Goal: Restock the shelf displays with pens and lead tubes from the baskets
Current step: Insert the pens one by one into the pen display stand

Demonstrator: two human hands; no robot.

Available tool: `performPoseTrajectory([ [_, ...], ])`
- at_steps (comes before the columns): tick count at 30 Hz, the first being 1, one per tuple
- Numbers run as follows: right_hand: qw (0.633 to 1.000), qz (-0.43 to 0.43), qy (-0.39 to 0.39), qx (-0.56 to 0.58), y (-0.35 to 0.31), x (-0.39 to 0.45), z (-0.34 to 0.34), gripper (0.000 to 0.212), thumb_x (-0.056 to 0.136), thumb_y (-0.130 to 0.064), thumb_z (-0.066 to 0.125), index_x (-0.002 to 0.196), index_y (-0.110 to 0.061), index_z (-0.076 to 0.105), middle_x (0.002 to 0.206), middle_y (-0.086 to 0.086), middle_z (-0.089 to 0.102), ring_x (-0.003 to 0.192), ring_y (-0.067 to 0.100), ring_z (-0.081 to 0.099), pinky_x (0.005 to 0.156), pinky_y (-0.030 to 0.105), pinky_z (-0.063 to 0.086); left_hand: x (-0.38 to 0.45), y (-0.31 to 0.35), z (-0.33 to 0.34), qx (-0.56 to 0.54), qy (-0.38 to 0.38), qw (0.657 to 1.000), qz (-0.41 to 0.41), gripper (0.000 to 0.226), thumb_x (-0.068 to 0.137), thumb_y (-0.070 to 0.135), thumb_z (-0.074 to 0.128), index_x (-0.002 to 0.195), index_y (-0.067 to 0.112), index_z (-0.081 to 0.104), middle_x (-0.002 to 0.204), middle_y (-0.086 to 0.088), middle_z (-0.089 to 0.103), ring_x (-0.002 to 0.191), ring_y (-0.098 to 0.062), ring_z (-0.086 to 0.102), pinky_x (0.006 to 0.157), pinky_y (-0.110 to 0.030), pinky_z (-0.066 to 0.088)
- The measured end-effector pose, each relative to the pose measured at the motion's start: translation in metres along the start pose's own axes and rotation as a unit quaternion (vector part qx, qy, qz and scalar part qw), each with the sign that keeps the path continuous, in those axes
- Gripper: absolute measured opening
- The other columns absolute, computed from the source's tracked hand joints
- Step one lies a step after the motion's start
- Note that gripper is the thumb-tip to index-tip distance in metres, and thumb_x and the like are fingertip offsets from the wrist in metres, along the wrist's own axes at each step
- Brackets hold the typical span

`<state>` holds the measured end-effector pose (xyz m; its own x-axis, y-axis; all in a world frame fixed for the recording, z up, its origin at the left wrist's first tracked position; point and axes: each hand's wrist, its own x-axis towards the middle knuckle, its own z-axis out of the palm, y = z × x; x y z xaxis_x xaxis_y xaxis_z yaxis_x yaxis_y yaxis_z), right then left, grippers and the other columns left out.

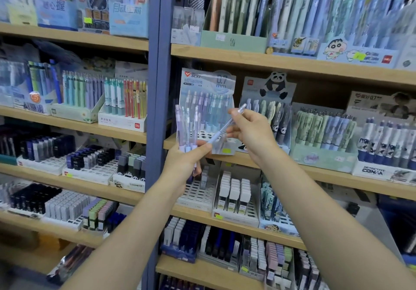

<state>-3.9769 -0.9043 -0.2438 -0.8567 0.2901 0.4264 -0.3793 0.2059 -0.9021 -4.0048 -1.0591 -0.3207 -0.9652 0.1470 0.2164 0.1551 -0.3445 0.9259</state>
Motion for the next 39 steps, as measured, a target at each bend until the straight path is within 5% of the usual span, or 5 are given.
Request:
performPoseTrajectory([
  [5, 0.990, -0.079, 0.109, -0.029, -0.007, 0.013, -0.013, 0.009, 0.100, -0.012, 0.059, 0.101, -0.016, 0.068, 0.079, 0.002, 0.067, 0.065, 0.011, 0.064, 0.071, 0.029, 0.060, 0.003, 0.006, 0.000, 0.071, 0.006, 0.997, -0.025, 0.034, 0.088, 0.040, 0.075, 0.083, 0.009, 0.059, 0.051, 0.002, 0.052, 0.040, -0.012, 0.043, 0.041, -0.022, 0.040],
  [9, 0.980, -0.124, 0.140, -0.070, -0.009, 0.029, -0.016, 0.010, 0.099, -0.008, 0.059, 0.102, -0.017, 0.062, 0.089, 0.005, 0.069, 0.070, 0.011, 0.066, 0.066, 0.021, 0.058, 0.006, 0.014, 0.005, 0.093, -0.024, 0.995, -0.037, 0.046, 0.093, 0.052, 0.063, 0.097, 0.006, 0.062, 0.049, 0.004, 0.049, 0.041, -0.011, 0.044, 0.046, -0.024, 0.040],
  [17, 0.974, -0.116, 0.105, -0.164, 0.005, 0.051, -0.005, 0.013, 0.102, -0.014, 0.052, 0.101, -0.014, 0.065, 0.088, 0.002, 0.068, 0.079, 0.015, 0.069, 0.079, 0.034, 0.061, 0.011, 0.015, 0.003, 0.093, -0.025, 0.995, -0.036, 0.048, 0.093, 0.052, 0.062, 0.096, 0.004, 0.064, 0.049, 0.005, 0.049, 0.042, -0.011, 0.045, 0.046, -0.023, 0.039],
  [27, 0.959, -0.146, 0.084, -0.227, 0.001, 0.065, -0.002, 0.008, 0.102, -0.017, 0.054, 0.105, -0.020, 0.061, 0.085, -0.004, 0.064, 0.079, 0.019, 0.065, 0.073, 0.035, 0.055, 0.020, 0.014, 0.005, 0.113, -0.025, 0.993, -0.016, 0.042, 0.089, 0.052, 0.068, 0.077, 0.013, 0.060, 0.057, 0.001, 0.055, 0.043, -0.013, 0.048, 0.049, -0.026, 0.040],
  [39, 0.907, -0.231, 0.048, -0.349, 0.011, 0.068, 0.000, 0.026, 0.099, -0.032, 0.061, 0.122, -0.024, 0.054, 0.079, 0.000, 0.062, 0.073, 0.018, 0.060, 0.062, 0.036, 0.049, 0.022, 0.010, 0.003, 0.101, -0.023, 0.994, -0.019, 0.046, 0.085, 0.052, 0.073, 0.092, 0.008, 0.065, 0.056, -0.002, 0.056, 0.043, -0.014, 0.047, 0.047, -0.026, 0.039],
])
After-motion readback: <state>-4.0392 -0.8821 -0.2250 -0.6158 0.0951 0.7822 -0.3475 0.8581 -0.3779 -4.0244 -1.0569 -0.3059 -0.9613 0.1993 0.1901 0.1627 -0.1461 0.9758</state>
